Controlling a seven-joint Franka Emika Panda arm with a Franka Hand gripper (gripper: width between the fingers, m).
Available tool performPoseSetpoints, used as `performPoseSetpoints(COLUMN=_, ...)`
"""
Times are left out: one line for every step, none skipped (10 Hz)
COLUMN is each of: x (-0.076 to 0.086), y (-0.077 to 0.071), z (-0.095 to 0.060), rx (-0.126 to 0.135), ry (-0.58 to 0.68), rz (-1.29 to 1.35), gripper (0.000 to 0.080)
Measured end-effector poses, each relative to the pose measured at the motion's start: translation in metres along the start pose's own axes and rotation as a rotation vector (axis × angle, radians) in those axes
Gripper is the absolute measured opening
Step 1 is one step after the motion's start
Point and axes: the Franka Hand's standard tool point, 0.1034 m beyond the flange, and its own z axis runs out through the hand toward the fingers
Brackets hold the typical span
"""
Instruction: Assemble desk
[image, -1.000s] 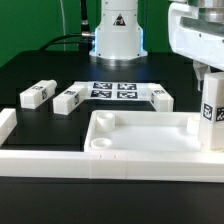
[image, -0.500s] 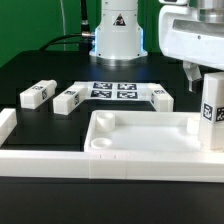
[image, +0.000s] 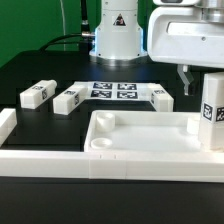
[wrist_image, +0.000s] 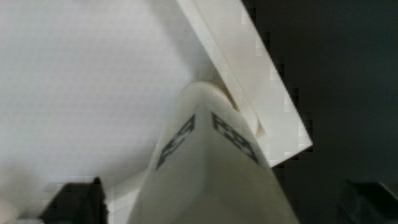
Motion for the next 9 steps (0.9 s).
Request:
performPoseSetpoints(x=-0.0008, y=-0.0015, z=-0.0009, rx=-0.004, ry=0.003, rz=-0.077, gripper=0.0649)
performPoseSetpoints(x=-0.0025, y=-0.0031, z=-0.0017, rx=-0.009, ry=0.006, rz=-0.164, gripper=0.0649)
performPoseSetpoints(x=-0.0041, y=-0.0039, z=-0.0018, rx=-0.015, ry=0.008, rz=-0.257, gripper=0.0649)
performPoseSetpoints(x=-0.0044, y=-0.0032, z=-0.0014, rx=-0.016, ry=0.009, rz=-0.355, gripper=0.0649)
performPoseSetpoints(x=-0.0047, y=-0.0028, z=-0.0014, rx=-0.016, ry=0.008, rz=-0.420, gripper=0.0649)
performPoseSetpoints(x=-0.0044, y=-0.0027, z=-0.0021, rx=-0.018, ry=0.009, rz=-0.476, gripper=0.0649)
performPoseSetpoints(x=-0.0033, y=-0.0013, z=-0.0025, rx=-0.022, ry=0.010, rz=-0.565, gripper=0.0649)
performPoseSetpoints(x=-0.0018, y=0.0009, z=-0.0023, rx=-0.023, ry=0.009, rz=-0.626, gripper=0.0649)
performPoseSetpoints(x=-0.0004, y=0.0035, z=-0.0016, rx=-0.025, ry=0.008, rz=-0.698, gripper=0.0649)
